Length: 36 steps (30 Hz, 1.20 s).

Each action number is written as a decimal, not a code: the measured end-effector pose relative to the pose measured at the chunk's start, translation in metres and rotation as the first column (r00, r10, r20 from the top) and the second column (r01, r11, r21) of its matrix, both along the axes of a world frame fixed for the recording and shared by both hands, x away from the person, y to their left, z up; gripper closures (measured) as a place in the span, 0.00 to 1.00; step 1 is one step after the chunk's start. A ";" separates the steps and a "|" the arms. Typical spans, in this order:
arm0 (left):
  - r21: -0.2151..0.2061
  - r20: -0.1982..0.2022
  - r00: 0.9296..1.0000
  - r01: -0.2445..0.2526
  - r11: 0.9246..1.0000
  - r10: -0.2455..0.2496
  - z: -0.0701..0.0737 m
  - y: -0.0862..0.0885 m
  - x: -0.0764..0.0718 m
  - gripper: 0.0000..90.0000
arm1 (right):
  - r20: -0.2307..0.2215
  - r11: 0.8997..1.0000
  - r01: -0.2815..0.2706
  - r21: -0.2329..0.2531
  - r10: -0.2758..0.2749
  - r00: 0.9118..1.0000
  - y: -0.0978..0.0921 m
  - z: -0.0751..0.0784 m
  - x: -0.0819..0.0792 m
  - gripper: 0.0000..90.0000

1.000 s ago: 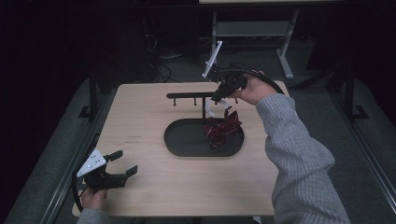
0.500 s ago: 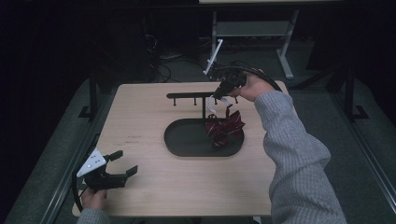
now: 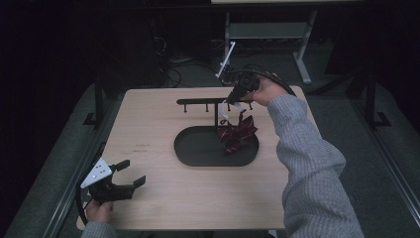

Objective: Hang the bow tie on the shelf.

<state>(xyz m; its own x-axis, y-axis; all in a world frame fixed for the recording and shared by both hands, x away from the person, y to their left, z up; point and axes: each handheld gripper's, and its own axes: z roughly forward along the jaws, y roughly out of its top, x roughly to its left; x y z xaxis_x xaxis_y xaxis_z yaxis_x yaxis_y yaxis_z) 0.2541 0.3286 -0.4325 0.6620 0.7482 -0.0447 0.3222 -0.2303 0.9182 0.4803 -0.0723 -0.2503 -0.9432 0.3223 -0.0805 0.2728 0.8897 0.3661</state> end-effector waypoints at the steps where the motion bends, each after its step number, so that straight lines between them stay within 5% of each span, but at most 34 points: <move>1: -0.003 0.002 1.000 0.000 1.000 0.000 0.000 0.000 0.000 0.15 | -0.001 1.000 0.000 -0.001 0.000 1.000 0.000 -0.001 0.001 0.97; 36: 0.001 0.005 1.000 0.006 1.000 -0.006 0.001 0.000 0.000 0.15 | -0.018 0.999 0.052 -0.017 -0.052 0.998 -0.008 -0.013 0.011 0.95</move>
